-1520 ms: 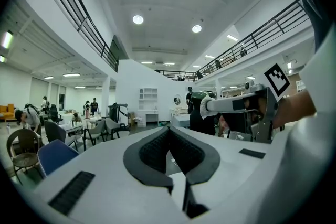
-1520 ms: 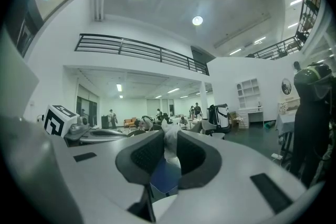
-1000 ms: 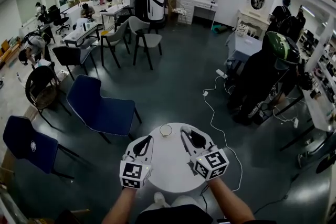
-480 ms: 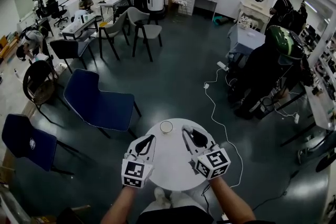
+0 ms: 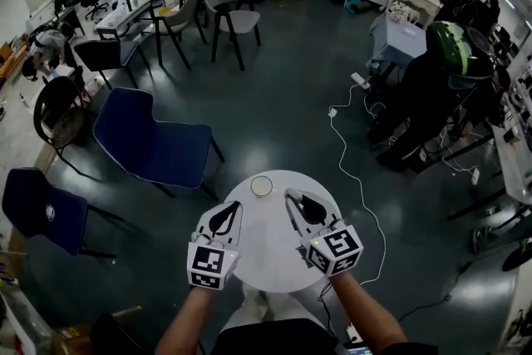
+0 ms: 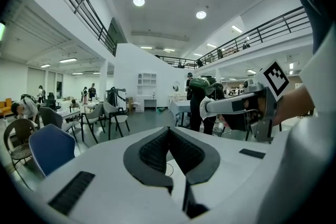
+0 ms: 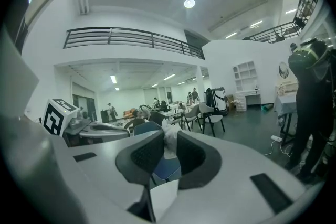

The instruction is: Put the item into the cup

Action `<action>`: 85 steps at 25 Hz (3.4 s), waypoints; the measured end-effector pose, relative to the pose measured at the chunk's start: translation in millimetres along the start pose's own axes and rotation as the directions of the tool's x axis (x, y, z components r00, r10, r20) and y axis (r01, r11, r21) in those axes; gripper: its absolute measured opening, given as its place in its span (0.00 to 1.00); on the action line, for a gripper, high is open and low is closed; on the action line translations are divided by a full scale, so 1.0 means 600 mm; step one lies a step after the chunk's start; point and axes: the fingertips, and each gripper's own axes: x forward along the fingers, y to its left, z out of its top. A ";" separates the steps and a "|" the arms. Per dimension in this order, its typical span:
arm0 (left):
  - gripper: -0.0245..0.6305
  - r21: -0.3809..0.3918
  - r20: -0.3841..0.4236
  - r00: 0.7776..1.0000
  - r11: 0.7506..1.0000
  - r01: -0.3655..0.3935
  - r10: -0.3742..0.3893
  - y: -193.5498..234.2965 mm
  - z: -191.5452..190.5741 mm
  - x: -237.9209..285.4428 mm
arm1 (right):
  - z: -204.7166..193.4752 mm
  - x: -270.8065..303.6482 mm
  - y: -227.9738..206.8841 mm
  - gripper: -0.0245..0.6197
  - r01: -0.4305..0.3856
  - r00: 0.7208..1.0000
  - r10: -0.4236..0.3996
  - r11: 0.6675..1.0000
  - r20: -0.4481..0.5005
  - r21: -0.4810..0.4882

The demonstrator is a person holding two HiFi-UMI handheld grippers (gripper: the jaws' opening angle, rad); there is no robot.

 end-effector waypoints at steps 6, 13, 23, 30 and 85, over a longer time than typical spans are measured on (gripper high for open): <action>0.06 -0.088 -0.029 1.000 0.996 -0.014 0.012 0.007 -0.029 0.050 | -0.033 0.048 -0.044 0.15 -0.029 0.999 0.029 1.000 -0.046 0.001; 0.06 -0.120 -0.075 0.997 0.992 -0.036 0.027 0.012 -0.089 0.092 | -0.092 0.110 -0.081 0.16 -0.061 0.992 0.059 0.998 -0.111 -0.020; 0.06 -0.164 -0.138 0.988 0.983 -0.089 0.066 0.013 -0.162 0.104 | -0.207 0.201 -0.123 0.16 -0.100 0.971 0.091 0.995 -0.223 -0.029; 0.06 -0.184 -0.177 0.981 0.976 -0.115 0.083 0.035 -0.213 0.106 | -0.299 0.258 -0.140 0.16 -0.107 0.948 0.097 0.994 -0.304 -0.017; 0.06 -0.243 -0.246 0.967 0.960 -0.135 0.074 0.043 -0.304 0.124 | -0.419 0.351 -0.161 0.25 -0.102 0.892 0.069 0.994 -0.447 -0.050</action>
